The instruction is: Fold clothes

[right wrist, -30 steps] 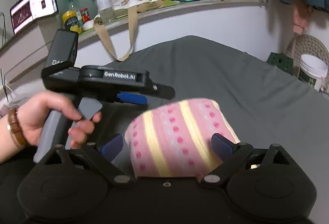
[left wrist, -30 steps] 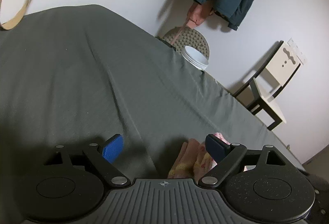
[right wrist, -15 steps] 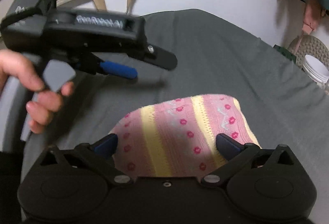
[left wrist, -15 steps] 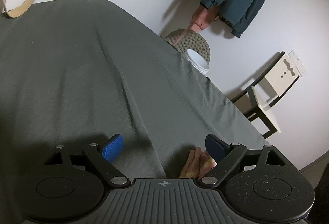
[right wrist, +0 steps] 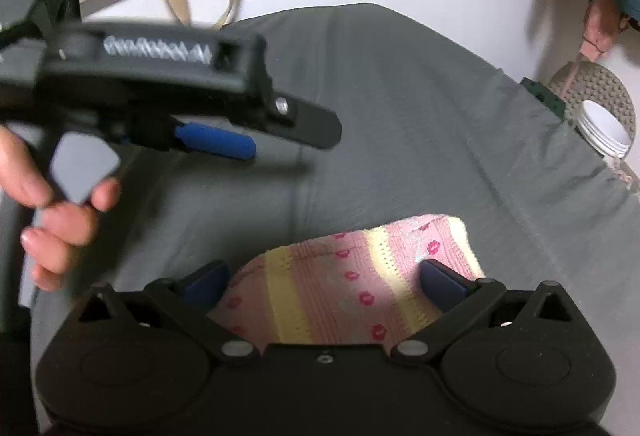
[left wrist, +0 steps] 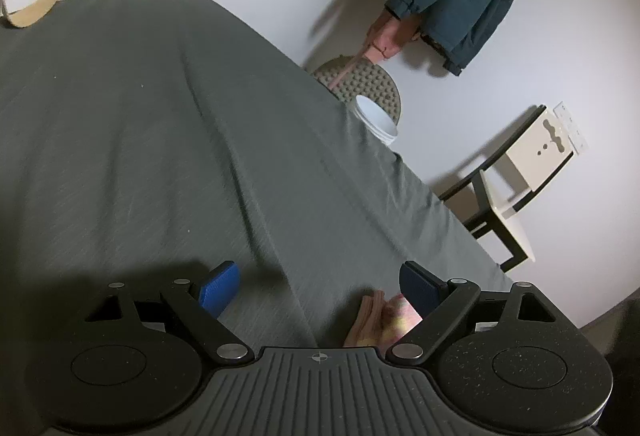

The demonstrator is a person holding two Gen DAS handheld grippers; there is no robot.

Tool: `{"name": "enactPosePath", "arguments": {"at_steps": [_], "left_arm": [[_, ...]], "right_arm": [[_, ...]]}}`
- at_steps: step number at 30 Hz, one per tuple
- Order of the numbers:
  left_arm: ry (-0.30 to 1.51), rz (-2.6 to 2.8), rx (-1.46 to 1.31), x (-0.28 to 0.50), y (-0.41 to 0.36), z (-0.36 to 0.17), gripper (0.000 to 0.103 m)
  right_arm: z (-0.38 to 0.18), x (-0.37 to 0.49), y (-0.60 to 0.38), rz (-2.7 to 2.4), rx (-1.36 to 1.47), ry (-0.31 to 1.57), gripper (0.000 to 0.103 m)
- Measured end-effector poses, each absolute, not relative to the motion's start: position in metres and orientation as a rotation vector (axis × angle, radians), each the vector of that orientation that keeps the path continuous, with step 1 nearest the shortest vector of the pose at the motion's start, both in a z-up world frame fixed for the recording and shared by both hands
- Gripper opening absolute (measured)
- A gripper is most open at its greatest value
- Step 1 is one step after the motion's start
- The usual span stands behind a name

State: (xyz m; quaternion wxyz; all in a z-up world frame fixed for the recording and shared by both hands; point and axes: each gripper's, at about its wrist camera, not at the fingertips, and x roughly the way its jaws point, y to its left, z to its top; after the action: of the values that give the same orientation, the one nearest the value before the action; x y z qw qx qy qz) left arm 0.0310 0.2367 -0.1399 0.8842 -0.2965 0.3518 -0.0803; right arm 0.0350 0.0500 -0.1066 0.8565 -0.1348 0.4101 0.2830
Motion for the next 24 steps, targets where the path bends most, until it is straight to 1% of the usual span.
{"name": "enactPosePath", "arguments": {"at_steps": [1,5,9,11,16,18,19,20,21,23,24], "left_arm": [[0.728,-0.171,-0.624,0.031,0.237,-0.139,0.088],[0.73,-0.184,-0.652,0.031,0.241,-0.136,0.088],[0.748,-0.211,-0.682,0.03,0.241,-0.134,0.088],[0.756,-0.228,-0.685,0.029,0.238,-0.133,0.088],[0.806,-0.281,-0.75,0.029,0.238,-0.141,0.088],[0.834,-0.291,-0.805,0.031,0.24,-0.148,0.088],[0.848,-0.293,-0.834,0.032,0.241,-0.152,0.088],[0.863,-0.297,-0.859,0.033,0.241,-0.156,0.088],[0.878,-0.301,-0.875,0.033,0.24,-0.161,0.088],[0.906,-0.308,-0.904,0.033,0.238,-0.169,0.088],[0.92,-0.311,-0.91,0.033,0.237,-0.172,0.088]], "right_arm": [[-0.098,0.026,0.049,0.596,-0.299,0.827,0.103],[-0.089,-0.035,0.064,0.602,-0.625,0.689,0.103],[-0.133,-0.081,0.099,0.47,-1.089,0.624,0.103],[-0.152,-0.089,0.114,0.442,-1.241,0.557,0.103],[-0.187,-0.085,0.114,0.351,-1.407,0.43,0.101],[-0.192,-0.082,0.109,0.35,-1.426,0.394,0.098],[-0.192,-0.081,0.106,0.368,-1.424,0.397,0.088],[-0.193,-0.081,0.104,0.385,-1.421,0.4,0.068],[-0.192,-0.081,0.101,0.4,-1.425,0.402,0.064],[-0.188,-0.084,0.094,0.417,-1.413,0.385,0.057],[-0.183,-0.084,0.091,0.42,-1.392,0.385,0.056]]}}
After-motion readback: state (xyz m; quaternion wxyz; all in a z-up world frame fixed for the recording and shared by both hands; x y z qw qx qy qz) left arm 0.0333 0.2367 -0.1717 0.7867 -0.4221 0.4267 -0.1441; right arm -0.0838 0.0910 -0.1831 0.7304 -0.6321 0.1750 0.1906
